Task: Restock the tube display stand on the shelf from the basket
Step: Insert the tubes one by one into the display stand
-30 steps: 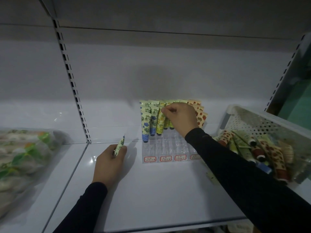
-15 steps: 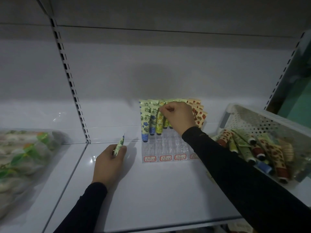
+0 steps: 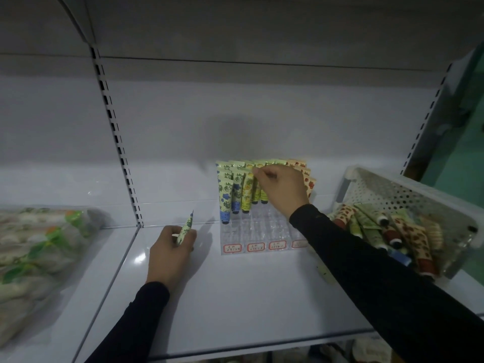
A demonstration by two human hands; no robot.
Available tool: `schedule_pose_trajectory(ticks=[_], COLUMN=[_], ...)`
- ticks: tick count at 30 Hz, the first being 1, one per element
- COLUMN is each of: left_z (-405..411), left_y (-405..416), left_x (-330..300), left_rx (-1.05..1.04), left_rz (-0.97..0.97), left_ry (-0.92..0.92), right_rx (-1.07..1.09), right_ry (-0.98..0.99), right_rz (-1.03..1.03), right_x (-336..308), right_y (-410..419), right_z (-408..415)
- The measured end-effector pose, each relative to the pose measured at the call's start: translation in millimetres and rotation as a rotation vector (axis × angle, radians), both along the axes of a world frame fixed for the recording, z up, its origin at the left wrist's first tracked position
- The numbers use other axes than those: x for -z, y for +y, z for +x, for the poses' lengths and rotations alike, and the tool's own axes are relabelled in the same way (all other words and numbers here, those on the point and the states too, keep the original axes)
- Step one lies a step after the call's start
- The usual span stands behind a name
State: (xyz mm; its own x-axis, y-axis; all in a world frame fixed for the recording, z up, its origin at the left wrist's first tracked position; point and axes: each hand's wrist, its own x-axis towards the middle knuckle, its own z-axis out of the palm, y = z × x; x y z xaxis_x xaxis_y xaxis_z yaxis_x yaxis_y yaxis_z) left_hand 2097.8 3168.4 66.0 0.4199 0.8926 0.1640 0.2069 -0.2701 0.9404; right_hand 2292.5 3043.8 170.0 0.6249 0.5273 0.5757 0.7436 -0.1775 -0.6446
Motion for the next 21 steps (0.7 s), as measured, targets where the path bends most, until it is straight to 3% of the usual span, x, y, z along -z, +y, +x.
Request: schedule_pose_trajectory(ticks=[7,12,16,21], left_z=[-8.9,-15.8,-10.5,1.0], left_y=[0.8,-21.7,-43.1,-66.2], left_x=[-1.7,-21.7,-38.1,-45.0], left_rx=[0.022,0.201,0.407,0.491], left_rz=[-0.006,-0.039,-0.228,-0.276], left_ry=[-0.068,-0.141,-0.239,-0.265], right_rx=[-0.074,-0.17,-0.263,-0.366], right_ry=[0.032,0.132,0.241,0.349], right_rz=[-0.15,-0.199,-0.184,-0.168], right_x=[18.6,19.6,17.9,15.5], right_y=[-36.9,-53.1,-56.7,-56.5], right_z=[-9.1,-27.9,-45.1,-57.2])
